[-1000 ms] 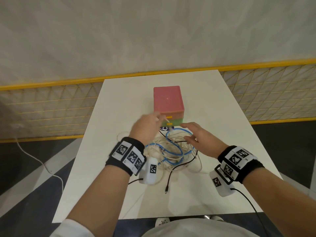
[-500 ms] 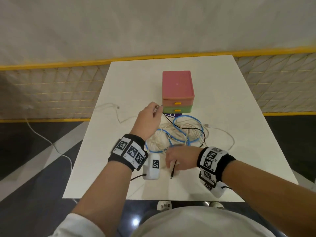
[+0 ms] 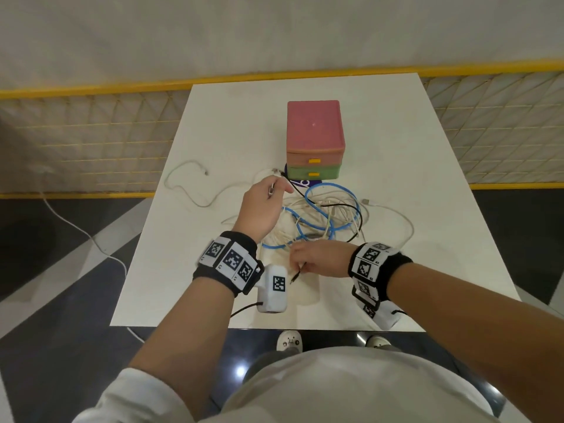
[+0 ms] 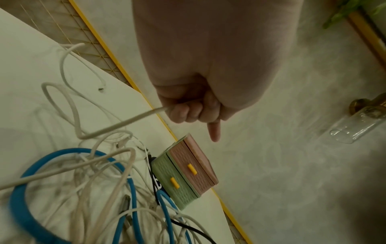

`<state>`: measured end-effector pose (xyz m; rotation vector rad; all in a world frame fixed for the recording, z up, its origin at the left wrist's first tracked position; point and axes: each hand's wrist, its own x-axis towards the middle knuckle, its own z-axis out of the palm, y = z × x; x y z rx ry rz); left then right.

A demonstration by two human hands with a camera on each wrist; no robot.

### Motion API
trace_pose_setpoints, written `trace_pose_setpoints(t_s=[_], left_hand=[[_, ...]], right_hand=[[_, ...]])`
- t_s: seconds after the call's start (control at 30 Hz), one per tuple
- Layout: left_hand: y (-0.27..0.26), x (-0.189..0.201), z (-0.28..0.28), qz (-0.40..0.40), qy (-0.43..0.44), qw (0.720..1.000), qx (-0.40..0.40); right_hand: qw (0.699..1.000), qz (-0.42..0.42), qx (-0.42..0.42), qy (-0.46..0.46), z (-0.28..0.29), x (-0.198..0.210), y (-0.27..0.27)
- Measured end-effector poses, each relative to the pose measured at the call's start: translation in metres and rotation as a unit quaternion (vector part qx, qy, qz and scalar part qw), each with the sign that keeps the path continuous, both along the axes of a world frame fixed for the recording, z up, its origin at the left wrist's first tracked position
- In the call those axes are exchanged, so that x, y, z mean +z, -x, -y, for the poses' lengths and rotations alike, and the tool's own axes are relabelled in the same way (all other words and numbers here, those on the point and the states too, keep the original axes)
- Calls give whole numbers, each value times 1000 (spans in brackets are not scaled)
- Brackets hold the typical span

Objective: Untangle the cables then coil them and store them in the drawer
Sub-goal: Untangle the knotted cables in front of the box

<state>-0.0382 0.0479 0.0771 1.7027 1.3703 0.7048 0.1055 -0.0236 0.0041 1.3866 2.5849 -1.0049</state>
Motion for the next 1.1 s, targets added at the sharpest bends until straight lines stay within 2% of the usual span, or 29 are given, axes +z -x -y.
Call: trace_pose_setpoints(t_s=[0.13,0.2,0.3,0.4,0.47,0.53,0.57,0.67,0.7,0.8,0.87,0.93,1.0,1.03,1.1], left_hand=[[3,9,0,48,-19,998,-23],[4,14,-1,65,-33,996,-47],[-3,23,5,97,-22,992,-71],[-17,30,10,139,-15,988,-60],[-24,34,13,201,-2,979,-44],[-28,36,14,232,-3,972,-34],[-30,39,14,234,-15,972,-24],[-30,44,11,244,-60,968,5],[-30,46,9,247,-59,967,-6],[-34,49,10,200,-37,977,-59],[-37,56,11,195,-31,979,-44],[-36,71,6,293,-14,956,12],[-25,89,-2,403,0,914,46],[-18,97,-5,430,3,902,45],[-7,105,-6,419,2,908,19]], right_hand=[[988,-92,-126,-7,-1,30,-13],[969,-153,-185,-64,-6,45,-19],[917,-276,-258,-129,-17,64,-23],[865,-370,-318,-117,-20,78,-19],[833,-417,-349,-106,-19,84,-16],[810,-448,-367,-89,-17,86,-15],[812,-445,-367,-84,-17,84,-16],[860,-377,-334,-83,-13,79,-17],[866,-370,-327,-81,-11,78,-16],[864,-373,-327,-91,-7,79,-14],[872,-359,-318,-99,-8,77,-15],[889,-321,-310,-107,-8,70,-20],[900,-286,-314,-97,-6,63,-29],[903,-276,-318,-89,-5,62,-34],[903,-266,-325,-87,-5,61,-42]])
